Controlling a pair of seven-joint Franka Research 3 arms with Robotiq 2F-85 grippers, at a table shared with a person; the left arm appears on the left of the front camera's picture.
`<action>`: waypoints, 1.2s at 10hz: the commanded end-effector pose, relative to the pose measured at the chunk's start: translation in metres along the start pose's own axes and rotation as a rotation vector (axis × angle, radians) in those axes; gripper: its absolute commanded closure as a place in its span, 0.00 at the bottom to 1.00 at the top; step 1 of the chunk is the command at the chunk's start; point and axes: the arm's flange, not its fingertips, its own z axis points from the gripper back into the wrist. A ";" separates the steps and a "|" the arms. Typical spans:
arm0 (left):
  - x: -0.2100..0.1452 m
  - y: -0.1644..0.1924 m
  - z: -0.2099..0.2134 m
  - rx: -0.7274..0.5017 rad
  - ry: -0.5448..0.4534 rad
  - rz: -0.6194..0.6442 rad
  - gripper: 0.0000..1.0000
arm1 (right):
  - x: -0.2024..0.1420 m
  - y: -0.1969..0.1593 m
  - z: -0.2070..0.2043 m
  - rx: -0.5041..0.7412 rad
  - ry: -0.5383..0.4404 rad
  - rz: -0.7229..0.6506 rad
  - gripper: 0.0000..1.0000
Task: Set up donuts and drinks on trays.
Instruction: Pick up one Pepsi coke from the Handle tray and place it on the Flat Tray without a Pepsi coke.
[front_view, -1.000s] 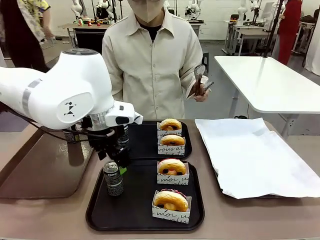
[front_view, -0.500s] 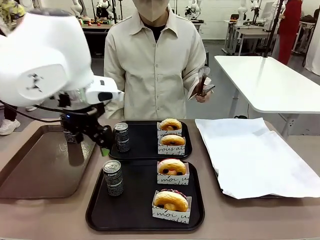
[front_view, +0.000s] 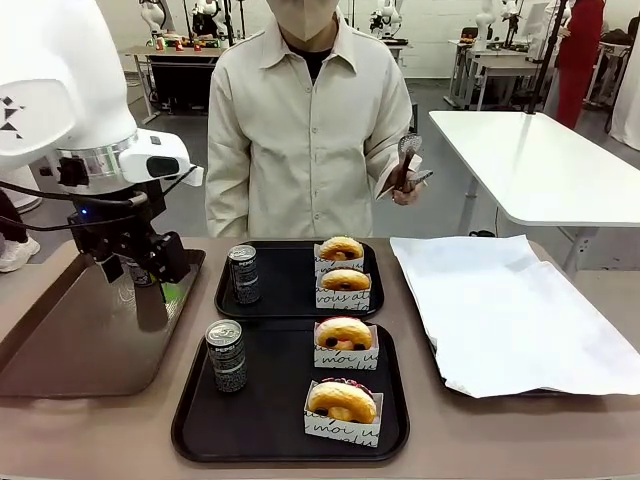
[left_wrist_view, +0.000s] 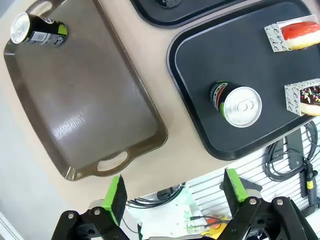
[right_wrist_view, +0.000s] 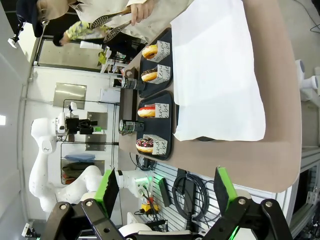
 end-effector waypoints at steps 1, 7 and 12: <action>0.003 -0.010 -0.004 0.014 -0.017 -0.020 0.00 | 0.001 0.000 0.001 0.023 -0.012 0.014 0.00; -0.021 0.116 0.005 -0.206 -0.170 0.208 0.00 | 0.001 0.000 0.001 0.023 -0.012 0.014 0.00; -0.052 0.248 -0.016 -0.424 -0.210 0.504 0.00 | 0.001 0.000 0.001 0.023 -0.012 0.014 0.00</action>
